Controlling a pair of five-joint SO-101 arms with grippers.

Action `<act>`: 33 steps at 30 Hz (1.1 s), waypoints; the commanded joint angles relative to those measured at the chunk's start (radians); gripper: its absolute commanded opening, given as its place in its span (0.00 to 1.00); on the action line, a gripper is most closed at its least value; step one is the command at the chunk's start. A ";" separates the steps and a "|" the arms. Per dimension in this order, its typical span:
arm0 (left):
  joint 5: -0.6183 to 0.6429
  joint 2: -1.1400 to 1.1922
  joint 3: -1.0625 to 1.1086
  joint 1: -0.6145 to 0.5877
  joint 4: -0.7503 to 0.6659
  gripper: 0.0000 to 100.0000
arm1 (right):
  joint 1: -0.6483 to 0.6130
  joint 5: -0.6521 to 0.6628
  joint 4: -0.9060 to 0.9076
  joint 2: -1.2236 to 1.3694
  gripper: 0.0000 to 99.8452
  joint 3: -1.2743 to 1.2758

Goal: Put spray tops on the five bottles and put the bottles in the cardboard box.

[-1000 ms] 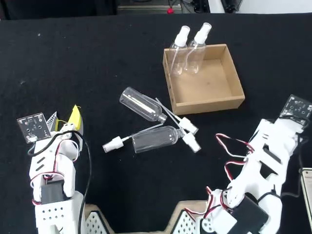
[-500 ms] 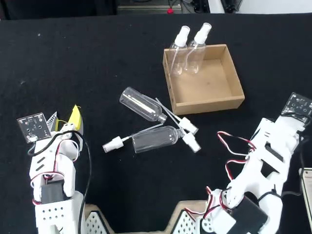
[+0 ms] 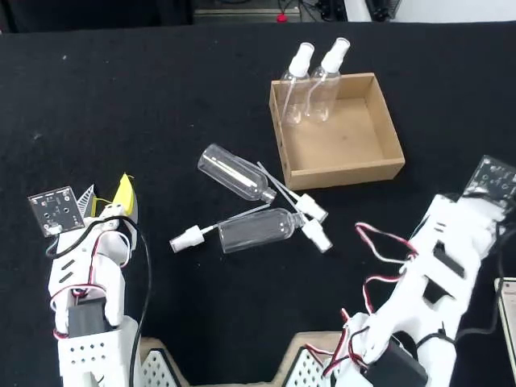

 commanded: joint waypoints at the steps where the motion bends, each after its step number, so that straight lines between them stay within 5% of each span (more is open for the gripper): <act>1: -0.009 0.003 0.021 0.010 -0.017 0.21 | -0.008 0.003 -0.058 -0.045 0.34 0.015; 18: -0.009 0.005 0.021 0.010 -0.017 0.21 | -0.009 -0.006 -0.058 -0.045 0.34 0.016; 33: -0.009 0.005 0.021 0.010 -0.017 0.21 | -0.006 -0.006 -0.339 0.143 0.15 0.022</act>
